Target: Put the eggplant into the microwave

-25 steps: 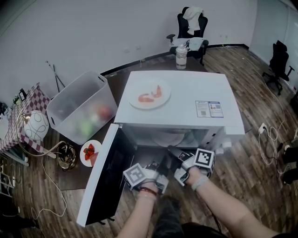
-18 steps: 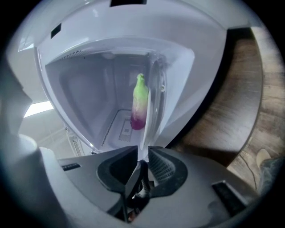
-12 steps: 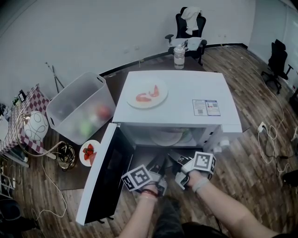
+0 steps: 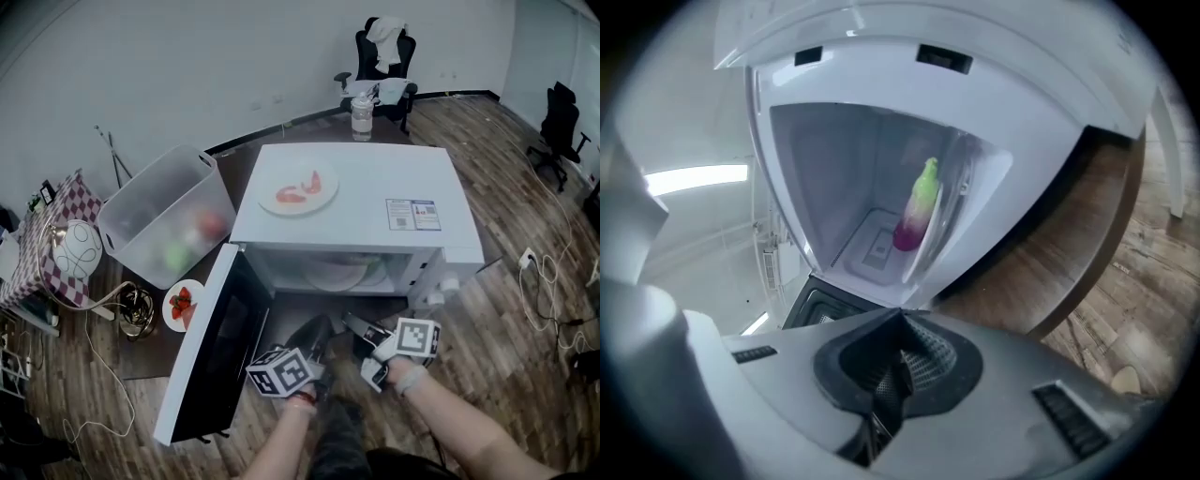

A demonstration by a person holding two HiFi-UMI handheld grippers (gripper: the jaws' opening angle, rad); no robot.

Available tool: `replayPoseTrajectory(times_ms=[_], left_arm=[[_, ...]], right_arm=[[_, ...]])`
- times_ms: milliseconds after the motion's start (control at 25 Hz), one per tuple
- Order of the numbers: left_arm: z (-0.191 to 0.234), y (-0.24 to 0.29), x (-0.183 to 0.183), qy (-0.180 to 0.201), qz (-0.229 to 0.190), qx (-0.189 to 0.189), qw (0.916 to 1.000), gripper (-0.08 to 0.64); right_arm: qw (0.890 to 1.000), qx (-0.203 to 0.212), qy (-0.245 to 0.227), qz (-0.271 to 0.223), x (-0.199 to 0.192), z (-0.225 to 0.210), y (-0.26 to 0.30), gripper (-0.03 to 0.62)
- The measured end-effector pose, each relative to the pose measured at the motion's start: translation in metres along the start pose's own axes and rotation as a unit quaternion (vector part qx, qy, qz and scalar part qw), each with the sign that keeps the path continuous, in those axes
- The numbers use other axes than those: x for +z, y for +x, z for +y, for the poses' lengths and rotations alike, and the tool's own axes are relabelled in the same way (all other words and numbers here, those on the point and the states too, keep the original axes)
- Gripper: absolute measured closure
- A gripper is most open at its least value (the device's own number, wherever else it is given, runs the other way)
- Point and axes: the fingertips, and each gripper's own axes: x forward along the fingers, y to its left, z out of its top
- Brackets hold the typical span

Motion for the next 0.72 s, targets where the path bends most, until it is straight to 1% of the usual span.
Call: replayPoseTrajectory(times_ms=[80, 120, 160, 240, 360, 520, 640, 720], left_arm=[[-0.007, -0.006, 0.0, 0.05, 0.0, 0.002, 0.9987, 0.558], [-0.01, -0.009, -0.001, 0.077, 0.003, 0.006, 0.997, 0.558], [-0.013, -0.011, -0.002, 0.103, 0.006, 0.011, 0.9946, 0.558], [-0.02, -0.016, -0.004, 0.149, 0.011, 0.019, 0.9886, 0.558], [-0.031, -0.022, -0.006, 0.202, 0.016, 0.026, 0.9789, 0.558], [-0.044, -0.032, -0.011, 0.239, 0.012, 0.029, 0.9706, 0.558], [-0.054, -0.041, -0.011, 0.255, 0.002, 0.031, 0.9665, 0.56], [-0.062, -0.048, -0.01, 0.261, -0.008, 0.03, 0.9647, 0.56]], right_arm=[[1.0, 0.012, 0.003, 0.002, -0.005, 0.007, -0.003, 0.591], [1.0, 0.01, -0.004, 0.005, -0.008, 0.007, -0.007, 0.591], [1.0, -0.003, -0.022, 0.011, -0.011, 0.004, -0.012, 0.591], [0.997, -0.027, -0.074, 0.028, -0.017, 0.0, -0.022, 0.591], [0.99, -0.015, -0.131, 0.042, -0.023, 0.016, -0.029, 0.591], [0.98, -0.001, -0.195, 0.048, -0.029, 0.037, -0.038, 0.592], [0.972, 0.01, -0.228, 0.046, -0.032, 0.055, -0.048, 0.591], [0.966, 0.007, -0.253, 0.046, -0.034, 0.064, -0.054, 0.591]])
